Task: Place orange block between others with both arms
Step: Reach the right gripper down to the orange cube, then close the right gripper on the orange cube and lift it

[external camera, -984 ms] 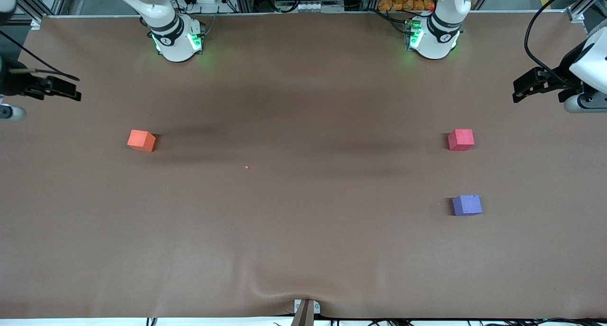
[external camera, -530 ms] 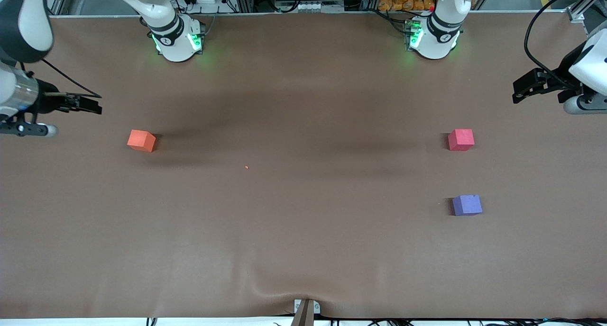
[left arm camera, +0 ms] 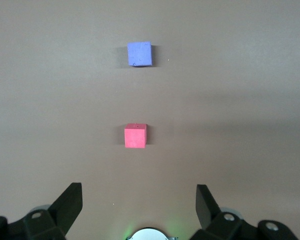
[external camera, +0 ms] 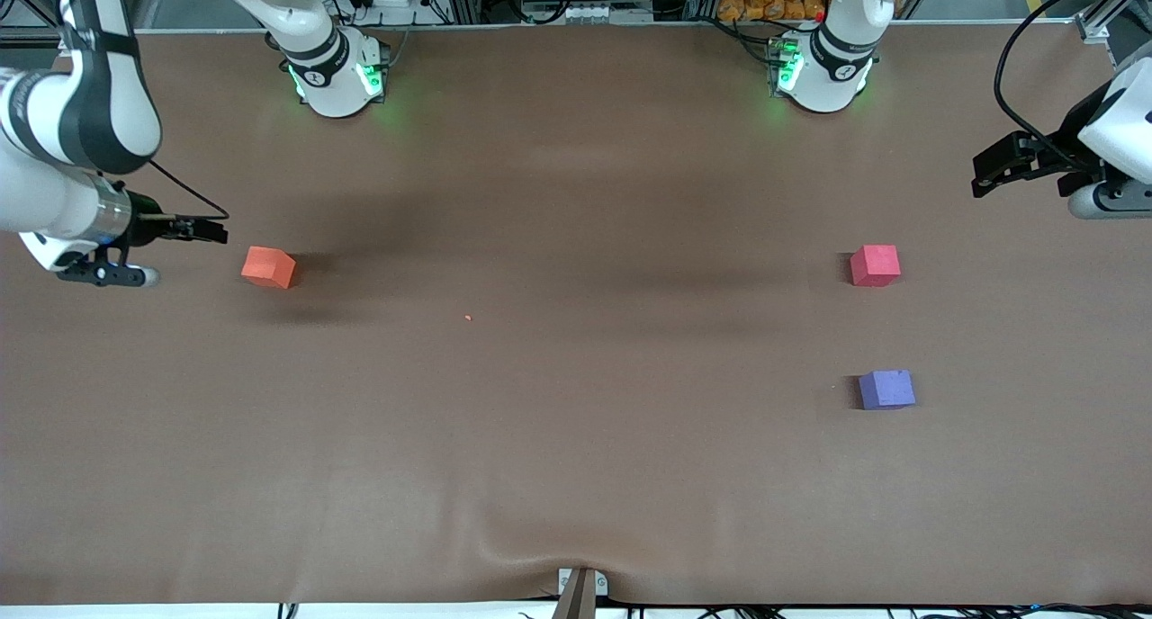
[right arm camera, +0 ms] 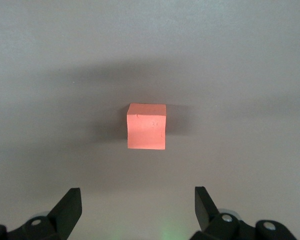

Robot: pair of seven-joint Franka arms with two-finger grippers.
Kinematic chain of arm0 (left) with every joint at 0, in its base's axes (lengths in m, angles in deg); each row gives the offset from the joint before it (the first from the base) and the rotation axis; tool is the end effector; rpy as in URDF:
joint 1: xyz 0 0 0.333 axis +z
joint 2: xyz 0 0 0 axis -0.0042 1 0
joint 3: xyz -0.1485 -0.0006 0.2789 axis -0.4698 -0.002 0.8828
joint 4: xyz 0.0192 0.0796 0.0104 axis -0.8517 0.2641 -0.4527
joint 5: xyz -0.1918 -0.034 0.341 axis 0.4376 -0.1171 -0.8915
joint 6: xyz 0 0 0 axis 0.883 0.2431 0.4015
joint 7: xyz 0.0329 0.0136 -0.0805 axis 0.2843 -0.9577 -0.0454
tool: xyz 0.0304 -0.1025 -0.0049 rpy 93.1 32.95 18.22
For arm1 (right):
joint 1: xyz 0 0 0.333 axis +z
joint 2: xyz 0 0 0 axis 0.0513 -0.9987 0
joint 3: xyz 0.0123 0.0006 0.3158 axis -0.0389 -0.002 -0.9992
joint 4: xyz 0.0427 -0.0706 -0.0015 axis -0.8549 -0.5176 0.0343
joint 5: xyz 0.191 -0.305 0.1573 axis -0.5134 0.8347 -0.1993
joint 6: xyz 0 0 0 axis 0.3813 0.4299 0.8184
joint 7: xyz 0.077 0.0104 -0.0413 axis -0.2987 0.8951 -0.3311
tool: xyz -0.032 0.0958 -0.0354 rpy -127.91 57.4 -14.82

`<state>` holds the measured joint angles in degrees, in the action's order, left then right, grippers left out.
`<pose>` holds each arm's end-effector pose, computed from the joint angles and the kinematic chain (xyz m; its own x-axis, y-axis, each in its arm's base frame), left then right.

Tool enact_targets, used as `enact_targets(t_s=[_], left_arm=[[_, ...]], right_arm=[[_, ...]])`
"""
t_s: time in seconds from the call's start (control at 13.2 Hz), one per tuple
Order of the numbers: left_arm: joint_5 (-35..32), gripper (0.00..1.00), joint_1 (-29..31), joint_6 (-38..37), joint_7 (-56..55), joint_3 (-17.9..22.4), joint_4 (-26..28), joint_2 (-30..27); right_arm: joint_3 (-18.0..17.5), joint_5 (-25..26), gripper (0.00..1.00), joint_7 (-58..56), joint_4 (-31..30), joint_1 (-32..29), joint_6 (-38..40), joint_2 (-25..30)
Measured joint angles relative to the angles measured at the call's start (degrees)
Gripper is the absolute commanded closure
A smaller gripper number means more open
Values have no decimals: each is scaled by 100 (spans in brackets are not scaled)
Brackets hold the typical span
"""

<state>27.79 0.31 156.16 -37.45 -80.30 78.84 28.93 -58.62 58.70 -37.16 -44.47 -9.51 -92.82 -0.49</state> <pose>0.5435 -0.0460 0.6375 0.9969 -0.0154 -0.0777 -0.0182 -0.9992 -0.0354 0.5059 -0.0866 0.3665 0.9519 -0.0964 -0.2907 -0.1055 -0.9943 -0.0158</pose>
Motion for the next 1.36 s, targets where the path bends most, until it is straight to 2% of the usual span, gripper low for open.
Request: enact_targets(t_s=[0.76,1.36], left_arm=[[0,0,2,58,0,2,32,27],[0,0,3,85,0,3,48,40]], right_arm=[[-1,1,0,0,-26,0,-857,-1220],[-20,1,0,0,-28,0,-994,-1730]])
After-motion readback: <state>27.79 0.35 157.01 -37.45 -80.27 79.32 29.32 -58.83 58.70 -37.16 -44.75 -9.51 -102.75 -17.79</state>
